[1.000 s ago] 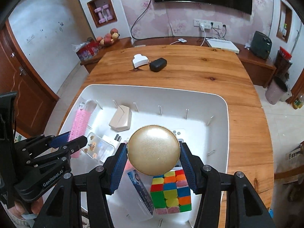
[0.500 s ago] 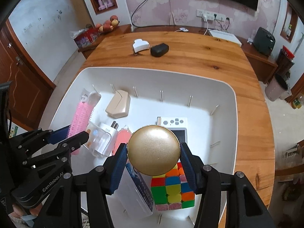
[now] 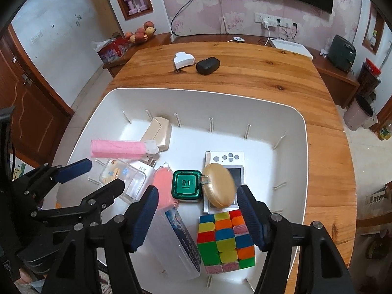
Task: Organize rigid objects
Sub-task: 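Release the pink rollers with the left tool while the right tool lowers and releases the gold compact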
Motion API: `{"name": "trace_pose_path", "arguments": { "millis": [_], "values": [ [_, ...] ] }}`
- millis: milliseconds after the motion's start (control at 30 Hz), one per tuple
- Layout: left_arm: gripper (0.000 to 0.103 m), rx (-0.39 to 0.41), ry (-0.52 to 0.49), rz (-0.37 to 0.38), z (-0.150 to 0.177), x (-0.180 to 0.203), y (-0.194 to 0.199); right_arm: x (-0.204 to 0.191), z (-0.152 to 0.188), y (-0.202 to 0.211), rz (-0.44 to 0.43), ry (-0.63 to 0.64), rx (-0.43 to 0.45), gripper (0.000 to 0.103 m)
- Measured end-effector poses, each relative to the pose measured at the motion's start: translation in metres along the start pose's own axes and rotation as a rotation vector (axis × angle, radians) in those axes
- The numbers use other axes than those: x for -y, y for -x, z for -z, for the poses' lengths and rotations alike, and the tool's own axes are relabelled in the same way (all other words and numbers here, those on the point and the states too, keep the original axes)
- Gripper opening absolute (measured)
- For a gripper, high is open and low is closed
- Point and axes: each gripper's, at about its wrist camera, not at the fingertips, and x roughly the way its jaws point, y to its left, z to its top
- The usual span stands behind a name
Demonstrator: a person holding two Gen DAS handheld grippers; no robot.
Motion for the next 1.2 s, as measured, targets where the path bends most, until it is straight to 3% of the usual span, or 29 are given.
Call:
{"name": "trace_pose_path", "arguments": {
  "millis": [600,1200],
  "values": [
    [0.073,-0.004,0.006,-0.011,0.0,-0.001,0.002,0.003,0.0,0.004,-0.003,-0.017,0.013,0.067],
    [0.073,0.01,0.092,0.018,-0.02,-0.031,0.01,0.01,-0.014,0.011,0.024,-0.01,0.065,0.067]
  ]
}}
